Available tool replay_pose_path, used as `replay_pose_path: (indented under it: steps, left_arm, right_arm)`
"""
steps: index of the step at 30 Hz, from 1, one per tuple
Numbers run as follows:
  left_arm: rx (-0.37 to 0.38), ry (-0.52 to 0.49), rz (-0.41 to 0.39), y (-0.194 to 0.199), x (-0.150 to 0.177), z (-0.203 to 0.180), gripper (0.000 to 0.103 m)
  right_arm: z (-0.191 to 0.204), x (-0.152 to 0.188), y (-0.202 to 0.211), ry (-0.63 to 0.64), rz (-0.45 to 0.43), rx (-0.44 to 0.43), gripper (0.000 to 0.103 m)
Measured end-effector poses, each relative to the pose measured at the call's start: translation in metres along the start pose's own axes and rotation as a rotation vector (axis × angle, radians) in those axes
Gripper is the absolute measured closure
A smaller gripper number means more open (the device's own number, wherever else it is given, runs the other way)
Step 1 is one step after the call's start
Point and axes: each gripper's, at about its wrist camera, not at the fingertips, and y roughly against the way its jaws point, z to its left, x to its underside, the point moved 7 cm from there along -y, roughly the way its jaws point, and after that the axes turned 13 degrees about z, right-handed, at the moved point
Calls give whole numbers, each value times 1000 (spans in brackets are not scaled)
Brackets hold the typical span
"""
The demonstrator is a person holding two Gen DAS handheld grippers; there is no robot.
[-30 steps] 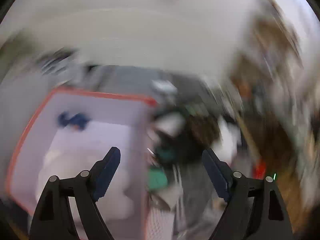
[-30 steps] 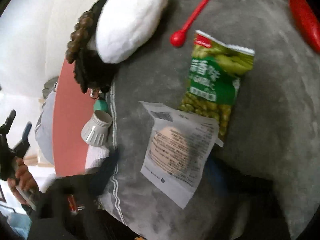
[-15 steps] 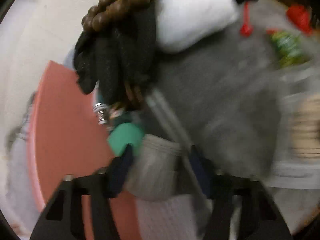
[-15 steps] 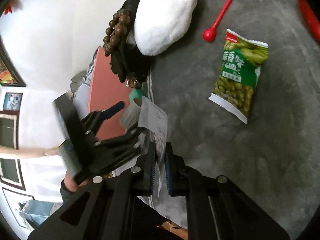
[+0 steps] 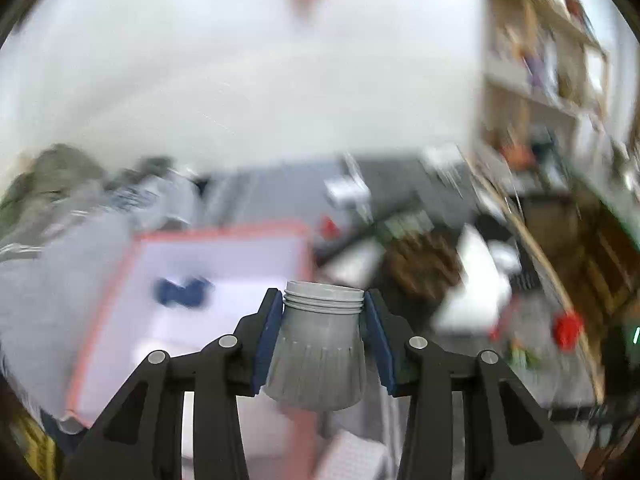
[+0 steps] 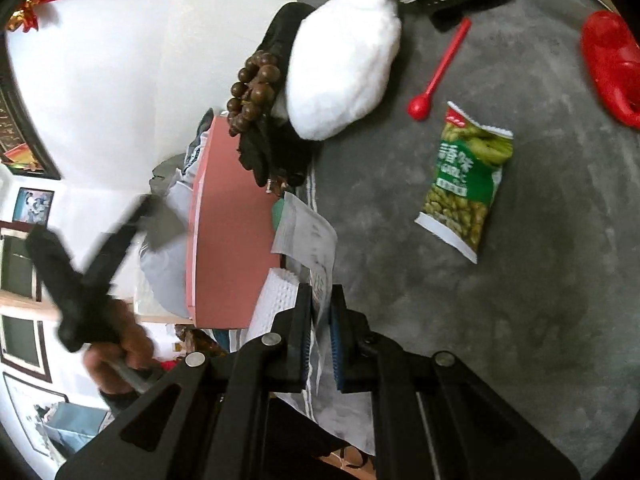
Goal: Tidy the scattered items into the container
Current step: 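Grasp the grey plastic cup with the left gripper and drop it in the box, then grasp the wooden bead bracelet with the left gripper and drop it in the box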
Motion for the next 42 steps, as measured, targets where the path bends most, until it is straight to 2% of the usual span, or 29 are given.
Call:
replay_pose_path:
  steps: [1,3,5,6,9,11,15,18,19,20,22,23,25,27,28,29,31,33,34,35,37,38,40,42]
  left_arm:
    - [-20,52,-31,8,-5,24,62]
    - [-66,146,-28,2,-5,64,57]
    - [-131,235,17,-15,6,98,19]
    - [-179,300,58,-28,15,123,15]
    - [-206,423,141,-47,34,168,15]
    - [-209,490,164,-49,43,183,15]
    - [-180,570,105,-32,44,208,15]
    - [-193,548,68,-21,42,202,15]
    - [-198,523,58,-19,39,198,14]
    - [-210,484,49,-17,36,192,14]
    - [-229,354,23,-9,28,173,14]
    - [-231,294,4,-5,25,164,14]
    - [-207,238,-9,-1,24,151,14]
    - [-183,239,16,-3,26,146,14]
    - [-184,243,27,-6,26,145,14]
    - [-197,255,38,-9,26,145,14]
    - [-213,265,48,-11,25,143,14]
    - [-202,268,52,-12,23,134,14]
    - [-197,264,52,-13,23,130,14]
    - [-195,258,53,-14,23,127,14]
    - [-175,231,59,-17,23,118,14]
    - [-139,222,69,-19,24,113,14]
    - [-94,233,80,-20,25,113,14]
    - [-109,291,68,-15,25,128,14]
  right_arm:
    - [2,0,-2,1,0,-4,95]
    - [6,-1,-9,2,7,-9,95]
    - [12,1,-16,5,13,-13,95]
    - [17,2,-19,11,16,-18,95]
    - [48,8,-27,61,27,-59,95]
    - [86,10,-30,144,14,-72,95]
    - [176,6,-49,338,-22,-27,95]
    - [247,-10,-82,420,-27,-32,93]
    - [264,-15,-92,439,-33,6,80]
    - [278,-21,-102,456,-31,65,46]
    - [286,-22,-105,479,-35,151,1]
    - [282,-20,-98,490,-57,176,1]
    - [259,-11,-85,502,-43,212,1]
    - [212,-4,-79,458,-16,255,1]
    - [182,-1,-84,404,12,259,3]
    - [144,5,-94,321,66,254,11]
    - [85,15,-119,161,155,204,27]
    - [41,23,-150,25,216,121,30]
    - [31,20,-160,0,203,78,31]
    - [31,14,-160,8,157,31,48]
    - [40,7,-155,40,141,-35,92]
    - [47,6,-149,51,130,-88,92]
    - [58,6,-132,100,98,-98,92]
    - [68,4,-109,105,68,-157,92]
